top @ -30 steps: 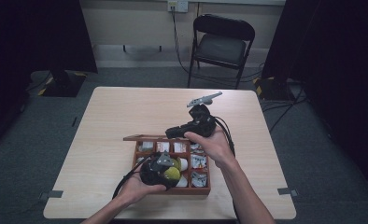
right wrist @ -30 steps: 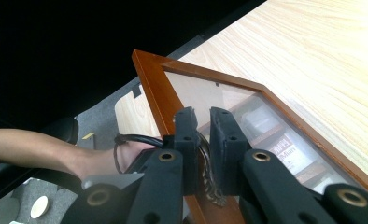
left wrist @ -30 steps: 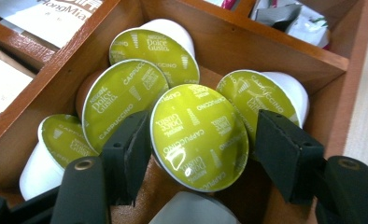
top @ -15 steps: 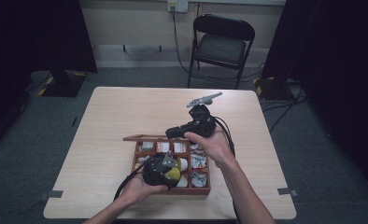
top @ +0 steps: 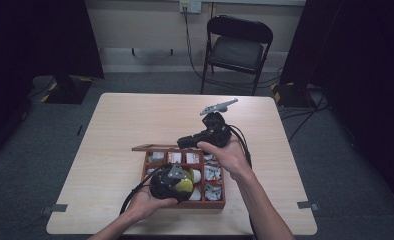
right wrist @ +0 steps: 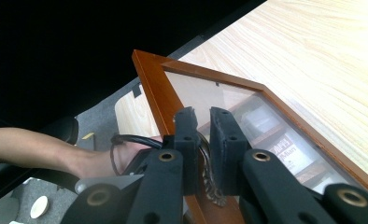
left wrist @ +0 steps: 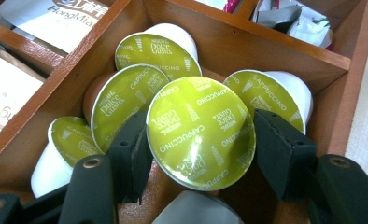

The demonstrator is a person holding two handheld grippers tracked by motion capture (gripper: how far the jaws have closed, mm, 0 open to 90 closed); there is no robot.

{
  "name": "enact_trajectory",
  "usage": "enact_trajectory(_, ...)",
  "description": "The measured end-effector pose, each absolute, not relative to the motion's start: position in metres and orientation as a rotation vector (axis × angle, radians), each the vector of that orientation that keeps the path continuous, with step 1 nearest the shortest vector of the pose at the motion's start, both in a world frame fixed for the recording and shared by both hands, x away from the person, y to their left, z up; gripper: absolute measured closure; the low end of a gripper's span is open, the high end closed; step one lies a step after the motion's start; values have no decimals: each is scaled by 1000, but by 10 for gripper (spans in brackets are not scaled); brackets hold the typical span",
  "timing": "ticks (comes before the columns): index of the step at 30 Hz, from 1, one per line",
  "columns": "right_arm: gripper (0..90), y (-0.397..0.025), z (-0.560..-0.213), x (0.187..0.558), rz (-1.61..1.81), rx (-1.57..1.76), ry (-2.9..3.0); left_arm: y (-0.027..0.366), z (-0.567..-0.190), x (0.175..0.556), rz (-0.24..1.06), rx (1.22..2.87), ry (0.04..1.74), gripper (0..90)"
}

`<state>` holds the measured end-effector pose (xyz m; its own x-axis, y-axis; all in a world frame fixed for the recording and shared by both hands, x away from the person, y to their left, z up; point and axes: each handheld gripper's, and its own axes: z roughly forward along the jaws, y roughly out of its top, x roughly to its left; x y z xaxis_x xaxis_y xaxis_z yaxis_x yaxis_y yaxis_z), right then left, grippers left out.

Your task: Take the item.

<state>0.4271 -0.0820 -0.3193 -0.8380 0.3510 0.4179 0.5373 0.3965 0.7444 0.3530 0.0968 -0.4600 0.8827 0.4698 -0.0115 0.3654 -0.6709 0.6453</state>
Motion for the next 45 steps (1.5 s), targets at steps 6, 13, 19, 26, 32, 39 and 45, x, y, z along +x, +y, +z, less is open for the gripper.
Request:
enact_trajectory(6,819,-82,-319,427,-1420,-794,-2455,102,-458,351,216,2331,617,402)
enact_trajectory(13,819,-82,-319,427,-1421,-794,-2455,110,-449,345,205,2295,610,402)
enact_trajectory(19,819,-82,-319,427,-1420,-794,-2454,119,-445,338,205,2259,590,402)
enact_trajectory(26,819,-82,-320,427,-1420,-794,-2455,126,-442,334,194,2203,629,402)
enact_trajectory(32,819,-82,-320,427,-1421,-795,-2454,134,-436,330,183,2172,632,402)
enact_trajectory(39,819,-82,-320,426,-1421,-797,-2453,143,-432,326,186,2167,637,402)
enact_trajectory(45,819,-82,-321,426,-1420,-795,-2454,169,-426,320,208,2153,665,402)
